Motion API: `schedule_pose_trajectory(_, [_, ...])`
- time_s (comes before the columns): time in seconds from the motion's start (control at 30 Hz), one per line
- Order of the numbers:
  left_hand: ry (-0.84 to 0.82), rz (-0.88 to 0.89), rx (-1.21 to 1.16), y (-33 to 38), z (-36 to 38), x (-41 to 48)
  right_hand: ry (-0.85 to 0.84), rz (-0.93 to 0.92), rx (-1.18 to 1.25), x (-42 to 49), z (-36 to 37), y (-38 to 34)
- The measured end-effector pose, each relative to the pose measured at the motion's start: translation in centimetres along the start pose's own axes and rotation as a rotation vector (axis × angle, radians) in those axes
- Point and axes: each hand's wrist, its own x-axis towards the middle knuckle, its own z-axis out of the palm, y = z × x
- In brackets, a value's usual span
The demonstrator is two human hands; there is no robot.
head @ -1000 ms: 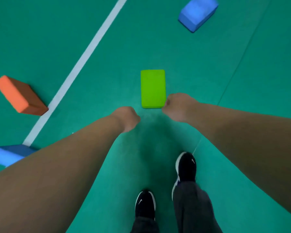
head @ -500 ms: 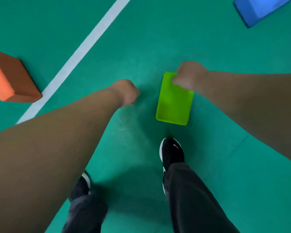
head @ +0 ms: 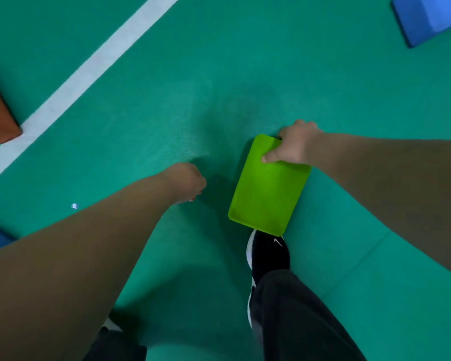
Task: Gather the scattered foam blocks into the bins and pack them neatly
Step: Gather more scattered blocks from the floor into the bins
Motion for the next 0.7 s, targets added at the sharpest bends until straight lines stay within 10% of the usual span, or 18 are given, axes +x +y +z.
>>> schedule_pose_trajectory(0.27, [0.1,0.085,0.013,-7.2,-4.5,-6.0,-0.109,-0.159,-0.086,-6.2,0.0,-12.6])
schedule_pose_trajectory(0.7, [0.346,-0.101,-0.378,-36.5,-11.6,-14.2,0.227,-0.535,-0.147,-16.9,-2.0,-40.6])
